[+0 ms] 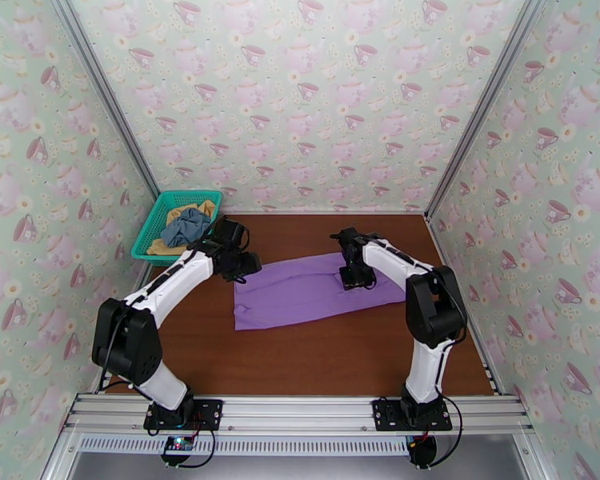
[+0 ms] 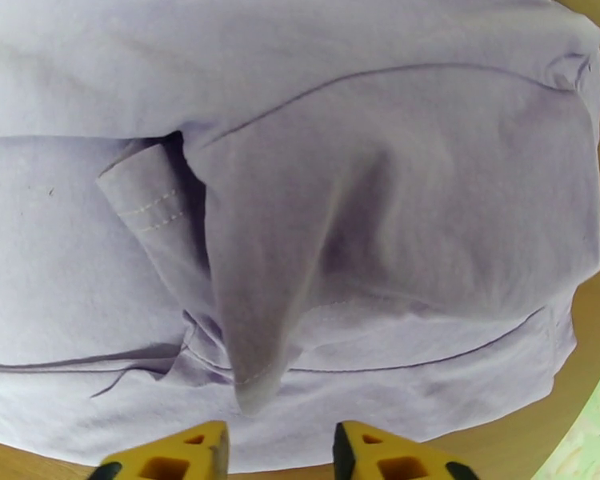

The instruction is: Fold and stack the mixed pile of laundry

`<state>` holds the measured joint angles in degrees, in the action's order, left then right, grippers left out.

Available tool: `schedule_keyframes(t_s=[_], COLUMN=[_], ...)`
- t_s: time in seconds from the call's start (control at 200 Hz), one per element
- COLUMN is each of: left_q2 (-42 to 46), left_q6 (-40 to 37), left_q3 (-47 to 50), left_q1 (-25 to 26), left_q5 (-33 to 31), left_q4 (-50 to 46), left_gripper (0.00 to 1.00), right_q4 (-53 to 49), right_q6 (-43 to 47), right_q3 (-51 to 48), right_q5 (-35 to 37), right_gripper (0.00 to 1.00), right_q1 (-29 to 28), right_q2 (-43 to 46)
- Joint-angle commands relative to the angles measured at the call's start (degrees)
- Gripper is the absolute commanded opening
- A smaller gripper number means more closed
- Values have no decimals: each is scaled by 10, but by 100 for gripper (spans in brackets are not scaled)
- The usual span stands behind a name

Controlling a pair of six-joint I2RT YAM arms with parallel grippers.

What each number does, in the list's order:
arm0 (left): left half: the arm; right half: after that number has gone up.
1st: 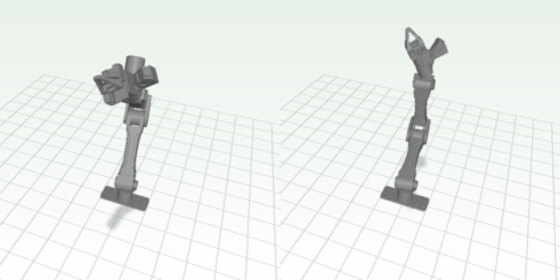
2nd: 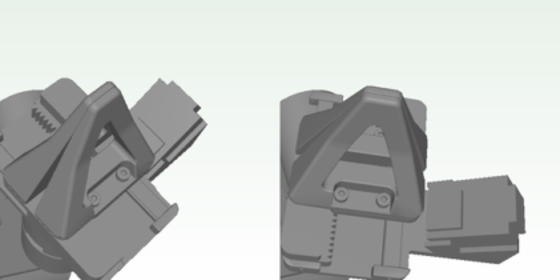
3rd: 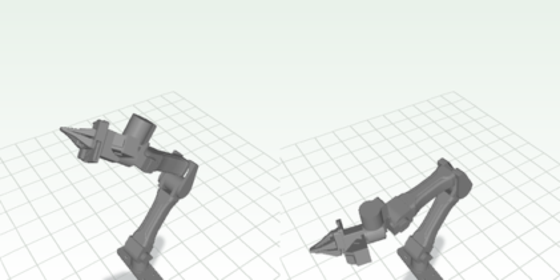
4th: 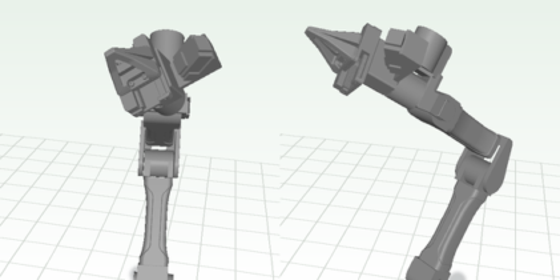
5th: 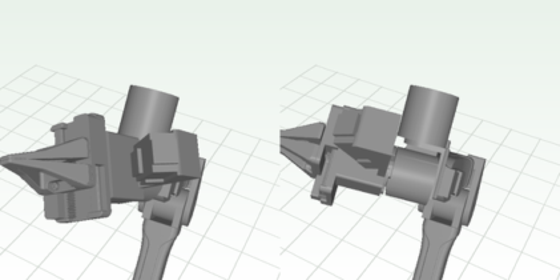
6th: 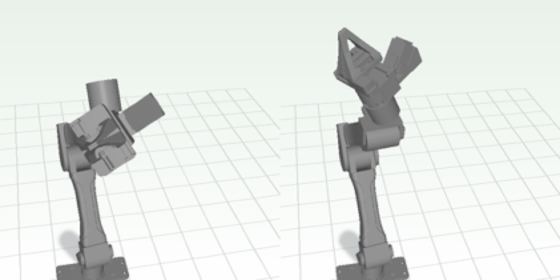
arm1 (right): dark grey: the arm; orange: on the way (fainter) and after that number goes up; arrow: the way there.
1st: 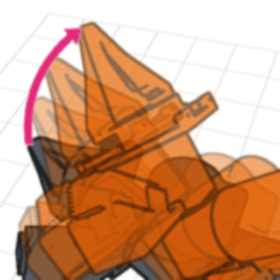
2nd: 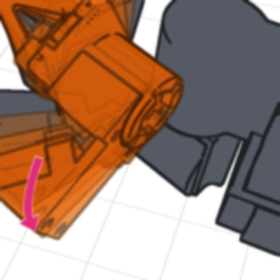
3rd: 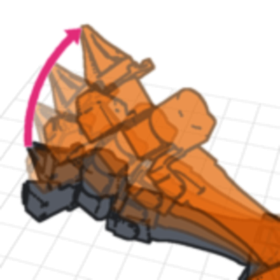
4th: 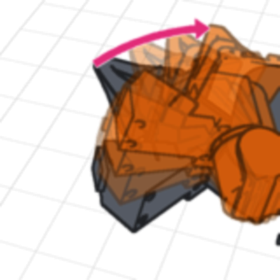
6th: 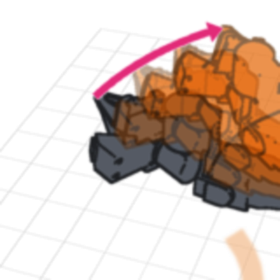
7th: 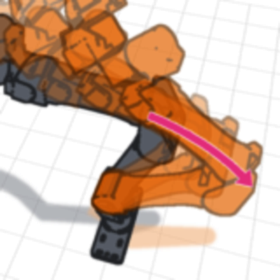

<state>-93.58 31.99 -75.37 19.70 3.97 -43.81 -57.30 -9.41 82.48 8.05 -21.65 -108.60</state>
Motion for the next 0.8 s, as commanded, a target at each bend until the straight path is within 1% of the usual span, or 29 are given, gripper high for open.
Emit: schedule_keyframes(t_s=[0.0,0.055,0.1,0.145,0.205,0.326,0.406,0.456,0.586,0.661,0.796], left_q2=[2,-2,-5,-12,-26,-57,-82,-99,-150,-175,-211], left_q6=[7,14,21,28,32,28,21,17,0,-8,-17], left_q3=[18,31,46,60,71,59,39,24,-21,-44,-69], left_q1=[-3,-10,-18,-29,-43,-61,-67,-73,-85,-90,-94], left_q5=[-17,-22,-25,-23,-19,-22,-26,-25,-21,-21,-2], left_q4=[-9,-8,-2,12,30,39,38,36,33,32,34], left_gripper=[57,53,53,53,54,62,67,67,67,67,66], right_q4=[25,50,80,112,144,189,201,207,211,213,199], right_q6=[-34,-54,-76,-100,-132,-183,-208,-217,-238,-248,-251], right_q3=[-19,-43,-67,-91,-108,-88,-55,-30,37,72,135], right_q5=[-37,-75,-114,-144,-166,-143,-121,-121,-139,-149,-147], right_gripper=[42,40,40,40,41,46,48,49,44,45,47], right_q1=[-3,-7,-19,-41,-93,-222,-280,-303,-341,-361,-398], right_q2=[73,99,118,131,133,103,63,28,-49,-74,-117])
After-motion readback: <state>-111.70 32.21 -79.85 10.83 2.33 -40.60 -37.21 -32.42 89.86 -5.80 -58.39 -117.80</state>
